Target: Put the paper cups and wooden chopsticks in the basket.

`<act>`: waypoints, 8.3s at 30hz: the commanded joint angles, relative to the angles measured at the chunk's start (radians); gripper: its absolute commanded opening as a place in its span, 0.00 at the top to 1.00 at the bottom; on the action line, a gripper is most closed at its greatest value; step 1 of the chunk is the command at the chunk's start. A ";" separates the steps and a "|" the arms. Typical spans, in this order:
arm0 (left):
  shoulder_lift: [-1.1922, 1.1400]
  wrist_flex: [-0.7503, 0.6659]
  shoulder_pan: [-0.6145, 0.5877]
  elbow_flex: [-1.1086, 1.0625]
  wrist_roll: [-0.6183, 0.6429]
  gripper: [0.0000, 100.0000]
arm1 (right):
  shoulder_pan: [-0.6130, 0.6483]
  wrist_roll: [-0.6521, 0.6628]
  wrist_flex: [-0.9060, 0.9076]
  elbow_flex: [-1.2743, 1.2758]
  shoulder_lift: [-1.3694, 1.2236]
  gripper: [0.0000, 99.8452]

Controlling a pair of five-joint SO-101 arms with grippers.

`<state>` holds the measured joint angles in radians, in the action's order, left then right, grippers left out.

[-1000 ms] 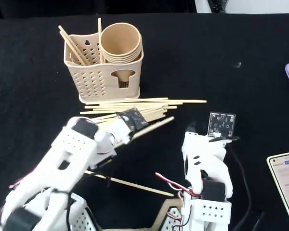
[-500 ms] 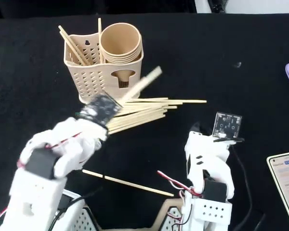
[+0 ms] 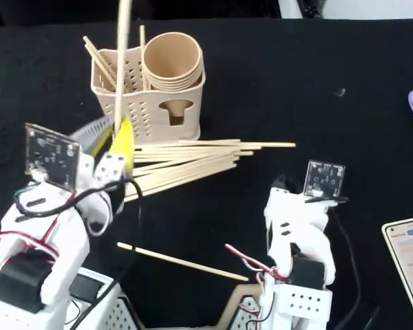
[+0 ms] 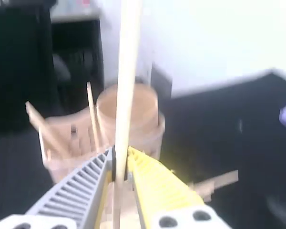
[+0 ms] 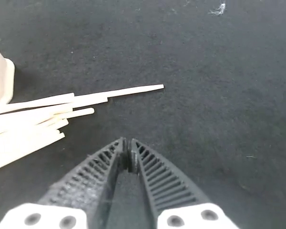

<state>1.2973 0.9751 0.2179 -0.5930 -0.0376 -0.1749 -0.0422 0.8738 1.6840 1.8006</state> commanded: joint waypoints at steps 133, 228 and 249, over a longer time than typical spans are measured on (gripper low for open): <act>-0.789 -1.063 -0.229 0.038 0.250 0.86 | 0.064 0.034 -0.025 -0.013 0.093 0.98; -0.948 0.420 0.139 -0.018 -0.741 0.97 | 0.063 0.032 -0.035 -0.018 0.093 0.98; -0.948 0.479 0.348 -0.088 -0.641 0.97 | 0.063 0.032 -0.034 -0.018 0.093 0.98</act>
<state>0.3429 1.4492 0.4987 -0.6866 -0.7127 -0.1181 -0.0192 0.8615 1.6840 1.8006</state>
